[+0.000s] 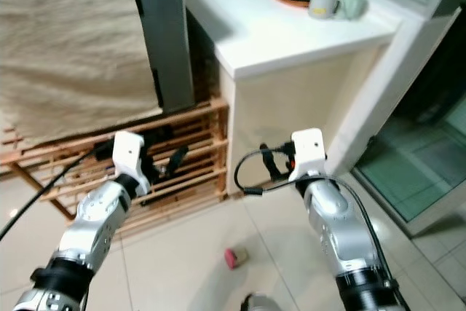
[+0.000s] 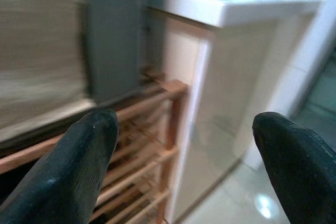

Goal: Restocking fridge

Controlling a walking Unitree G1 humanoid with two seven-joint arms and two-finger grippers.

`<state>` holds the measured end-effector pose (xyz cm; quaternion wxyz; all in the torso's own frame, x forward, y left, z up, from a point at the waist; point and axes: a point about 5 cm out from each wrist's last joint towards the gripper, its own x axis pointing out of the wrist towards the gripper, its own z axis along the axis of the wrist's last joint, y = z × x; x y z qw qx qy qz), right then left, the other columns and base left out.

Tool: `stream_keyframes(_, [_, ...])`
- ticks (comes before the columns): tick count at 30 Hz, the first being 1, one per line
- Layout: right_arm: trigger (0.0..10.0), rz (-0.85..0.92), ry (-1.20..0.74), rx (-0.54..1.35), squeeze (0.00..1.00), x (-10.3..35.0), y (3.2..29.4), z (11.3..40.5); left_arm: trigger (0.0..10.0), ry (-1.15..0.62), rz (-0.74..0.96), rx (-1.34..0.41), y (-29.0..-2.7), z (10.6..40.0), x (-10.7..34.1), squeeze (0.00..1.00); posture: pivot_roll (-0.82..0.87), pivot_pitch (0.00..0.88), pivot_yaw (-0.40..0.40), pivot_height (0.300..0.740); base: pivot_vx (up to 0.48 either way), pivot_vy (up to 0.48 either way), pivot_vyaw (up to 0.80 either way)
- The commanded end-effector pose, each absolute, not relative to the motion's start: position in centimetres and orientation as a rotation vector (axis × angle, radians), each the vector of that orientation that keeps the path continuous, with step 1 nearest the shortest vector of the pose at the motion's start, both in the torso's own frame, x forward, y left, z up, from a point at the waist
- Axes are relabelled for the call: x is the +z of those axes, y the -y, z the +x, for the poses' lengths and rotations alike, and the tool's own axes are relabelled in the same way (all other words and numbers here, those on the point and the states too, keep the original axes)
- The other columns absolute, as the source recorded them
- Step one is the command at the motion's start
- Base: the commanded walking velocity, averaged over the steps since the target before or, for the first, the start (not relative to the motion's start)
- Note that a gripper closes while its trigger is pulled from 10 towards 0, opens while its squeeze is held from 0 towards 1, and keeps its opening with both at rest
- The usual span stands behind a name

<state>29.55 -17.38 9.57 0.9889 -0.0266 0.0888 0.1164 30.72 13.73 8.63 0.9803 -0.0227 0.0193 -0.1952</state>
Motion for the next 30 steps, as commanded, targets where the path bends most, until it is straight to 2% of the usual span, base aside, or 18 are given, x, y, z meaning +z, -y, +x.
stream_keyframes(1, [10.0, -0.064, -0.141, 0.226, 0.00, 10.1, 17.1, 30.0, 10.0, -0.035, -0.056, -0.309, -15.2, 30.9, 8.9, 0.00, -0.11, 0.000, -0.001, 0.740, 0.000, 0.480, 0.00])
stream_keyframes(8, [10.0, -0.061, -0.125, 0.164, 0.00, 9.3, 17.7, 29.8, 10.0, -0.023, -0.206, -0.198, -15.8, 31.2, 10.6, 0.00, -0.12, 0.000, 0.001, 0.740, 0.000, 0.478, -0.78])
stream_keyframes(16, [10.0, -0.079, -0.106, 0.148, 0.00, 9.2, 17.9, 30.0, 10.0, 0.035, -0.128, -0.193, -15.1, 32.1, 12.6, 0.00, -0.12, 0.000, -0.006, 0.740, 0.000, 0.477, -0.77])
stream_keyframes(23, [10.0, -0.082, -0.107, 0.140, 0.00, 8.6, 18.1, 29.8, 10.0, 0.068, -0.132, -0.244, -13.8, 31.2, 13.7, 0.00, -0.11, 0.000, -0.005, 0.740, 0.000, 0.465, -0.78])
stream_keyframes(30, [10.0, -0.083, -0.111, 0.148, 0.00, 8.3, 17.9, 29.6, 10.0, 0.091, -0.128, -0.288, -13.2, 30.4, 13.9, 0.00, -0.11, 0.000, -0.011, 0.740, -0.320, 0.356, -0.80])
